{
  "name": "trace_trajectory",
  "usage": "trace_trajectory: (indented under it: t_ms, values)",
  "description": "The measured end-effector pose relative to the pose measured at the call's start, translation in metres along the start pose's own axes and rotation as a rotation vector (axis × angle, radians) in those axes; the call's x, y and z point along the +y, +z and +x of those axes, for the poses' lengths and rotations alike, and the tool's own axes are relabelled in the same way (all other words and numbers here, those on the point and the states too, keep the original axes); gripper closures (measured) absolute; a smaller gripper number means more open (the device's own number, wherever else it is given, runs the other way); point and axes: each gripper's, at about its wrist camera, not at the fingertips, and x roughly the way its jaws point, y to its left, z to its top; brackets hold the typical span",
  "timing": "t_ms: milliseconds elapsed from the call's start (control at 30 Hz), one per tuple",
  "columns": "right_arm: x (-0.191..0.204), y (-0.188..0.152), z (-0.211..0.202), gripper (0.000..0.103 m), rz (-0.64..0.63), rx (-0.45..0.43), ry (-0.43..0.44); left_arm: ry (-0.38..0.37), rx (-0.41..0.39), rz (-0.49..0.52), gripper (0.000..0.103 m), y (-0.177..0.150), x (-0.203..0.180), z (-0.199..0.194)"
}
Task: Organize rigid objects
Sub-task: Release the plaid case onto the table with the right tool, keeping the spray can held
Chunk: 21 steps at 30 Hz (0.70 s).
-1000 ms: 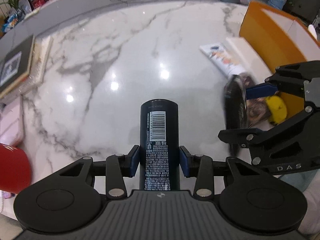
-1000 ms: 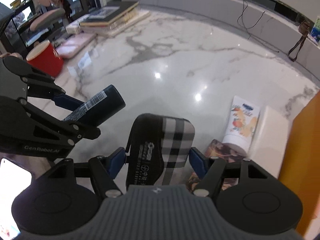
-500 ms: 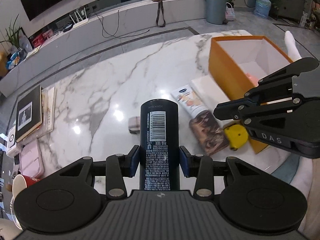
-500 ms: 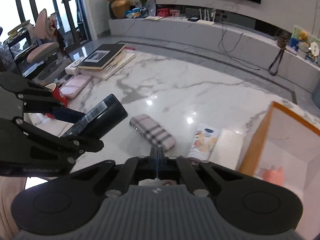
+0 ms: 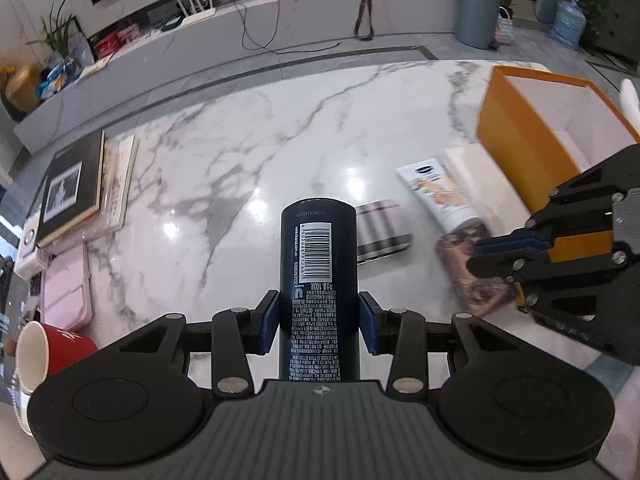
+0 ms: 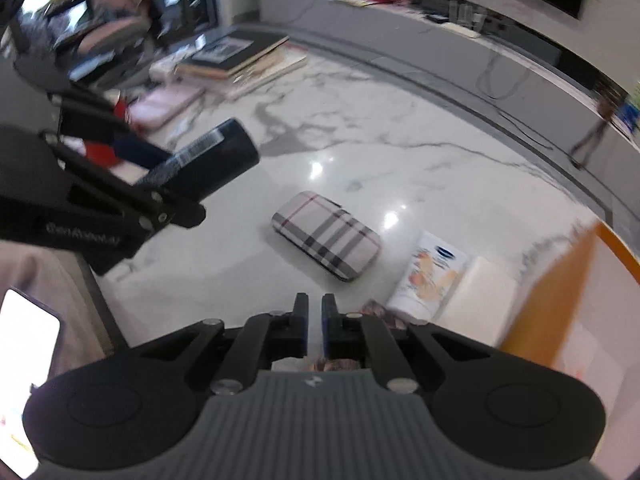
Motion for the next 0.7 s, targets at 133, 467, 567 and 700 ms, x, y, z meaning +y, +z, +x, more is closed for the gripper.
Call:
trace_trajectory:
  t_ms: [133, 467, 567, 700]
  values:
    - [0.008, 0.017, 0.036, 0.066, -0.118, 0.04, 0.026, -0.007, 0.007, -0.014, 0.056, 0.0, 0.016, 0.02]
    - [0.013, 0.053, 0.112, 0.038, -0.449, 0.15, 0.021, -0.083, 0.026, -0.066, 0.056, 0.005, 0.046, 0.066]
    - [0.008, 0.056, 0.125, 0.038, -0.473, 0.194, 0.037, -0.096, 0.026, -0.067, 0.056, 0.006, 0.049, 0.074]
    - [0.005, 0.056, 0.131, 0.037, -0.488, 0.187, 0.033, -0.113, 0.034, -0.077, 0.056, 0.007, 0.054, 0.084]
